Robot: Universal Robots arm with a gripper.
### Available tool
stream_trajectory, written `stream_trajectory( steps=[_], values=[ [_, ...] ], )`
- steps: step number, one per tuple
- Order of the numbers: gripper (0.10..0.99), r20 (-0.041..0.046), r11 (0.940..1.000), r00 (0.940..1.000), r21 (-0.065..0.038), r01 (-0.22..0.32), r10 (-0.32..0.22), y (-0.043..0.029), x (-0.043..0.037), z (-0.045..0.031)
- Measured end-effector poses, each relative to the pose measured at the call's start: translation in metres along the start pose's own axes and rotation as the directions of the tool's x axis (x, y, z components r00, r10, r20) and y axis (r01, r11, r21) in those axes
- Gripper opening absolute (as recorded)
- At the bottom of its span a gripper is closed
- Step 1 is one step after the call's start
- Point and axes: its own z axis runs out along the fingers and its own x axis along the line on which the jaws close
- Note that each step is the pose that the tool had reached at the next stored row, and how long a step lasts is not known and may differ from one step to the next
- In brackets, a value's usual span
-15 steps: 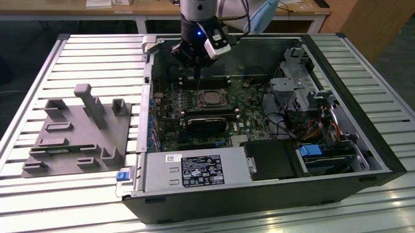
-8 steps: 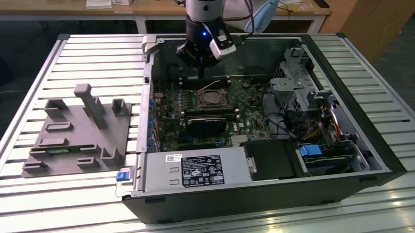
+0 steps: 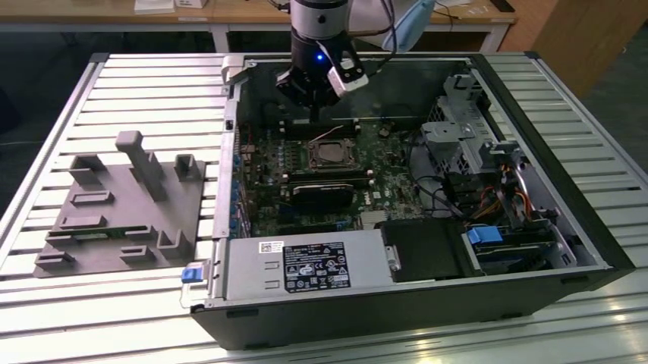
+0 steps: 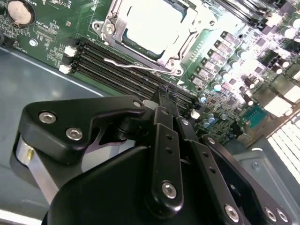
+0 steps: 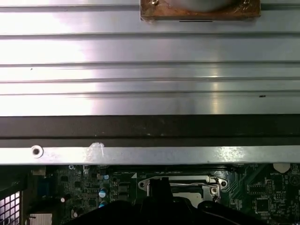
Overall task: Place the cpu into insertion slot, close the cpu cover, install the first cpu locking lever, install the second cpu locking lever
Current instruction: 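Install the first cpu locking lever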
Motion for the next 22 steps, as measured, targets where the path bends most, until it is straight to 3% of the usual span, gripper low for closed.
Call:
stream_trajectory(
  steps=[6,16,22],
  values=[
    [0.106,0.0006,1.0,1.0,0.0,0.002,-0.002,-0.0006,-0.0003,0.005],
    [0.106,0.0005,1.0,1.0,0.0,0.002,-0.002,-0.0006,-0.012,0.0104],
    [0.106,0.0005,1.0,1.0,0.0,0.002,-0.002,-0.001,-0.0142,0.0163]
  ],
)
